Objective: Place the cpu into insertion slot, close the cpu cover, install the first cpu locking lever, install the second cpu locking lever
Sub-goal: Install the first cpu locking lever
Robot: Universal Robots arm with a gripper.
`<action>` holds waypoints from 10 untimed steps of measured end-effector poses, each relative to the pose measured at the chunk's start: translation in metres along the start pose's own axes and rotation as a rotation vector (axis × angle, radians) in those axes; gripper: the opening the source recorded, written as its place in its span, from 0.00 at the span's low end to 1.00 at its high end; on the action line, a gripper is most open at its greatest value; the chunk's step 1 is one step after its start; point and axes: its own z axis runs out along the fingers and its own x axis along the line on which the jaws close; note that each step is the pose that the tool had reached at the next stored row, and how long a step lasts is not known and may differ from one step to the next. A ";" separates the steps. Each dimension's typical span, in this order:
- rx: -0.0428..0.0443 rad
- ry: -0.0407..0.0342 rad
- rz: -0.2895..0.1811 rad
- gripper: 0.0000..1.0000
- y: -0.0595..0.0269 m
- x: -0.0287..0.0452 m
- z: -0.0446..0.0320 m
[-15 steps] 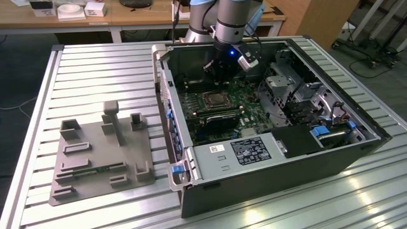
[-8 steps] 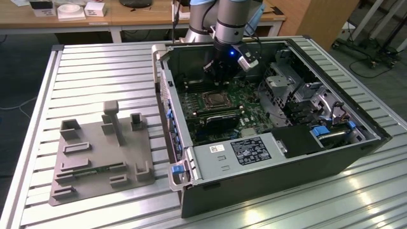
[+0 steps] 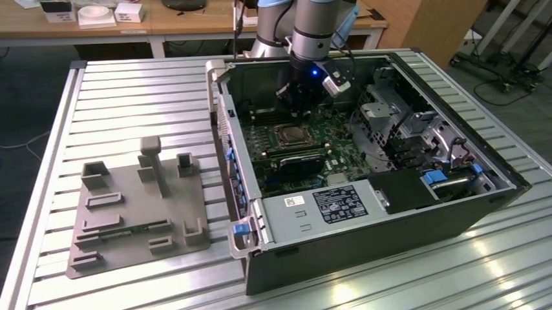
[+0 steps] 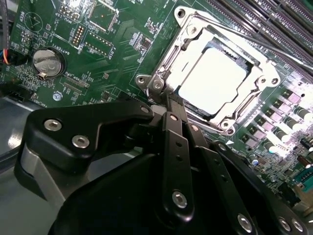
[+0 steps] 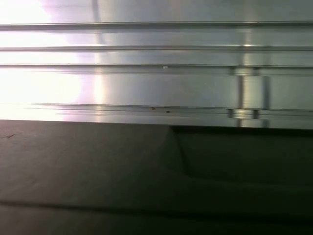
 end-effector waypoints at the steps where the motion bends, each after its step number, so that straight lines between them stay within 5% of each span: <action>1: 0.0016 0.0000 0.000 0.10 0.0001 0.0000 0.0002; 10: 0.0148 0.0004 0.000 0.10 0.0001 0.0000 0.0011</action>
